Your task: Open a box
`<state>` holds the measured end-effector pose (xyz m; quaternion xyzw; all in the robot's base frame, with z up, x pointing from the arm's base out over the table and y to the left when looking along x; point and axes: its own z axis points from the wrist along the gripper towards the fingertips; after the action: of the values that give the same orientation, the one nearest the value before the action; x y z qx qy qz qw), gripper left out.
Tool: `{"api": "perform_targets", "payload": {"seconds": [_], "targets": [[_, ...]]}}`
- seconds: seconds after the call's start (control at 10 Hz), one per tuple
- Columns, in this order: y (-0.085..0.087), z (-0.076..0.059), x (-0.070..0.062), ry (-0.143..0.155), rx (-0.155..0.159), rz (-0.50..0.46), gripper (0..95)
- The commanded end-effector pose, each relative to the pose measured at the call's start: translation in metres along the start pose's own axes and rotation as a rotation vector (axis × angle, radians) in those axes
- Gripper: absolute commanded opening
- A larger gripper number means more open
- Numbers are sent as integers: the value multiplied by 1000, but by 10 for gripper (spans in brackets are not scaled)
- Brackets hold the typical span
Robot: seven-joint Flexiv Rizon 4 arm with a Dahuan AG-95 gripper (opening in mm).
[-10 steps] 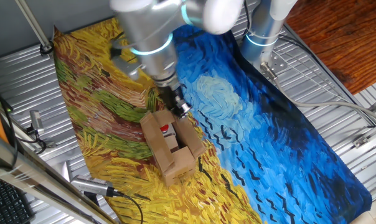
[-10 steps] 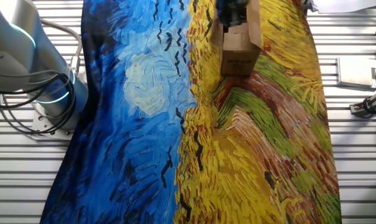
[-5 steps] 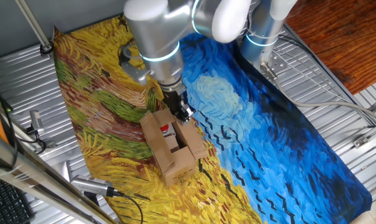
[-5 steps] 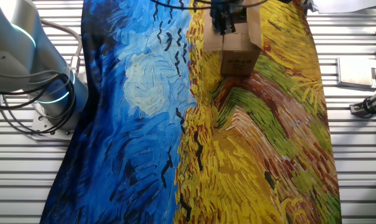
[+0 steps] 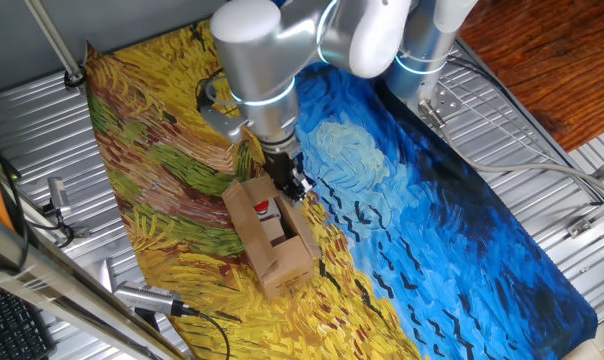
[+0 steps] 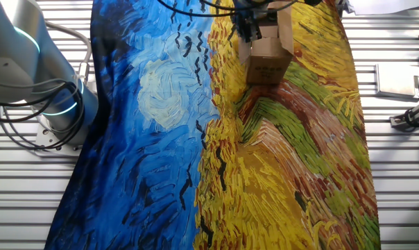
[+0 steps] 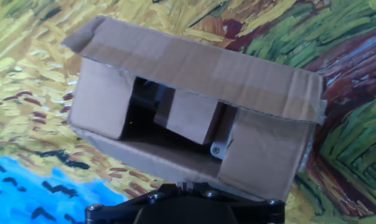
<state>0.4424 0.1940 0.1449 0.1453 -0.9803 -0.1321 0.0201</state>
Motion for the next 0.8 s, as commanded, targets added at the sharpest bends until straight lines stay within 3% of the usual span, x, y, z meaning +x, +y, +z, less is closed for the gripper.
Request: {"api": "perform_targets", "payload": {"seconds": [0.1, 0.3, 0.8], "targets": [[5, -17, -6, 5, 8, -1, 0], [5, -27, -17, 11, 10, 5, 0], [5, -27, -17, 11, 14, 10, 0]]}}
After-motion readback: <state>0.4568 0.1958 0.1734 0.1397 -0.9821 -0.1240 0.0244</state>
